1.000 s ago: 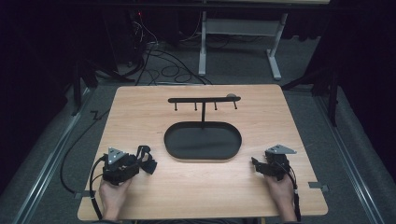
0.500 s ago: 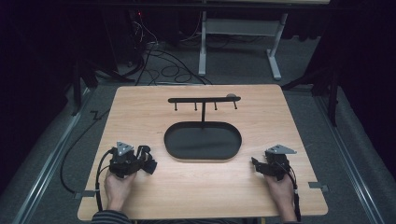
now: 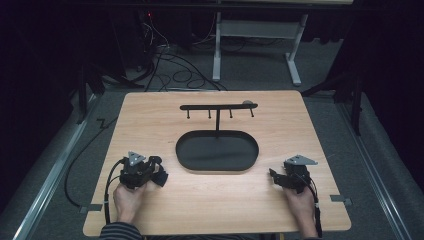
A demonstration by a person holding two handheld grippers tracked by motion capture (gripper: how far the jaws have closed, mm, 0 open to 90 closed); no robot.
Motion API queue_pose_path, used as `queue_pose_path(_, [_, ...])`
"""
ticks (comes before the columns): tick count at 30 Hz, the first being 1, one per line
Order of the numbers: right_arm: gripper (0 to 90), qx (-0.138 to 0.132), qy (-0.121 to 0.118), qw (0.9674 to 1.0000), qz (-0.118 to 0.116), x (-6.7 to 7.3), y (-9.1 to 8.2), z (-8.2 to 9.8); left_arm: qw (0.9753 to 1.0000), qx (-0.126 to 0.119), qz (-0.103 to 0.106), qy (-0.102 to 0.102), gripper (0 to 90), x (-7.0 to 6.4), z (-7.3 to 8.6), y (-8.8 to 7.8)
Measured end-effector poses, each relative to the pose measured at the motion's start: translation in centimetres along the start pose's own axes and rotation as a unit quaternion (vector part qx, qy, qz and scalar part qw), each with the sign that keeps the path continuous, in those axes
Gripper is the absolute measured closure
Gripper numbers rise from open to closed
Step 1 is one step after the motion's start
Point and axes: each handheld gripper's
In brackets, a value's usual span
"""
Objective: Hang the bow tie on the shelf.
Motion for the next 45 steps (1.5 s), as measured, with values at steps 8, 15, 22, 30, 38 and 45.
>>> queue_pose_path(8, [35.3,0.0,-0.001,1.0,0.0,0.0,0.0,0.0,0.9999,-0.011,0.004,0.003,86.7,-0.1,0.0,-0.3])
queue_pose_path(15, [35.3,0.0,0.0,1.0,-0.001,0.0,0.0,0.0,0.9994,-0.03,0.015,0.001,88.7,-0.3,-0.2,-1.1])
queue_pose_path(22, [35.3,0.0,0.0,1.0,-0.001,0.0,0.0,0.0,0.9989,-0.043,0.018,0.006,88.9,-0.6,-0.7,-2.1])
queue_pose_path(30, [35.1,-0.001,0.001,1.0,-0.002,-0.1,0.0,0.0,0.9962,-0.078,0.04,0.0,88.8,-1.1,-1.5,-3.5])
queue_pose_path(38, [35.1,-0.001,0.001,1.0,-0.002,-0.1,0.0,0.0,0.9936,-0.096,0.057,0.012,88.9,-2.1,-2.8,-4.9])
queue_pose_path(45, [35.0,-0.001,0.002,1.0,-0.003,-0.1,0.0,0.0,0.9917,-0.104,0.073,0.022,88.9,-3.0,-3.7,-5.4])
Point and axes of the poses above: each handheld gripper's, and its own axes: y roughly forward along the jaws, z roughly out of its underside, x roughly to its left, and after that the axes turned 10 degrees about z, right-handed
